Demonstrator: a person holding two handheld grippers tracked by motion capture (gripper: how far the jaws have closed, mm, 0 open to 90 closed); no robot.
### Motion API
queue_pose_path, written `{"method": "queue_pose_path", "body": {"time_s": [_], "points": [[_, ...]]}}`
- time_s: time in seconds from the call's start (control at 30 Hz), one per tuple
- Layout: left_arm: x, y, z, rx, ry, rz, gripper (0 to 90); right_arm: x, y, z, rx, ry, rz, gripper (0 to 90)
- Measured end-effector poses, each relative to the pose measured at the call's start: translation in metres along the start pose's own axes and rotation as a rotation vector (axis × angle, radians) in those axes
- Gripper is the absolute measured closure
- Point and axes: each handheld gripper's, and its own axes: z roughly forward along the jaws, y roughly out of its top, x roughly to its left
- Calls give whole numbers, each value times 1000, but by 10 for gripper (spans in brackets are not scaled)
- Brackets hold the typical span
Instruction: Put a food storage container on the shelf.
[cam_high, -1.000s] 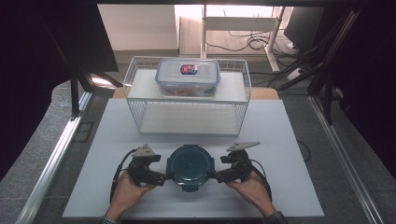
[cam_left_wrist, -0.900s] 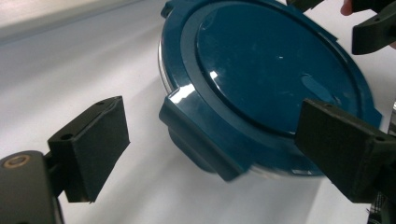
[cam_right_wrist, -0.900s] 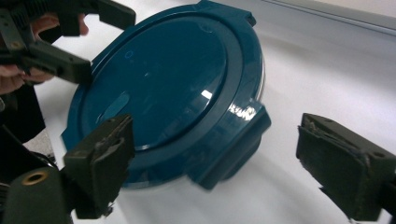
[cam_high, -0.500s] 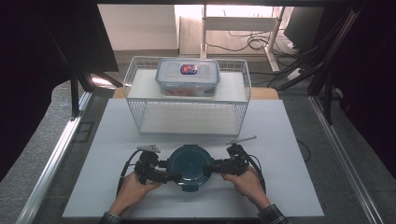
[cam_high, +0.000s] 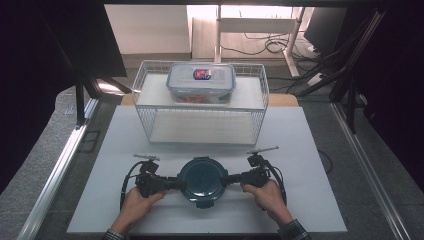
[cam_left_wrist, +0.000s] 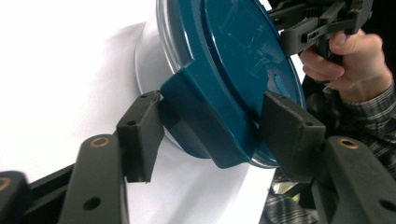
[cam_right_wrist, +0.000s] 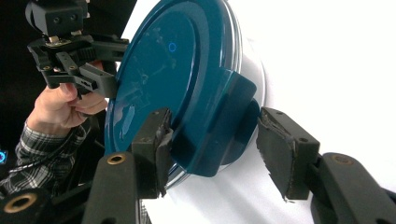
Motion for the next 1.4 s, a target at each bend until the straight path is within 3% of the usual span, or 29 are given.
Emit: {"method": "queue_pose_path", "body": {"time_s": [0.07, 0.17, 0.5, 0.57, 0.83, 1.0, 1.13, 1.2, 1.4], "points": [[-3, 1, -2, 2, 0, 1, 434, 5, -1, -6, -43, -19, -26, 564], [-9, 0, -4, -7, 12, 23, 467, 15, -3, -8, -36, -82, -78, 570], [-16, -10, -9, -84, -11, 1, 548, 34, -22, -15, -81, -146, -143, 611], [-16, -11, -10, -93, -20, -10, 561, 37, -25, -17, -95, -143, -143, 625], [-22, -12, -12, -88, 1, 15, 571, 41, -29, -19, -129, -149, -151, 655], [-22, -20, -13, -98, -7, 29, 566, 48, -33, -18, -149, -165, -188, 663], [-20, -28, -15, -125, -38, 5, 529, 56, -36, -17, -157, -182, -223, 683], [-21, -30, -14, -135, -25, -1, 492, 57, -38, -17, -159, -190, -234, 684], [-22, -40, -10, -144, -38, -18, 469, 53, -39, -18, -156, -184, -213, 687]]}}
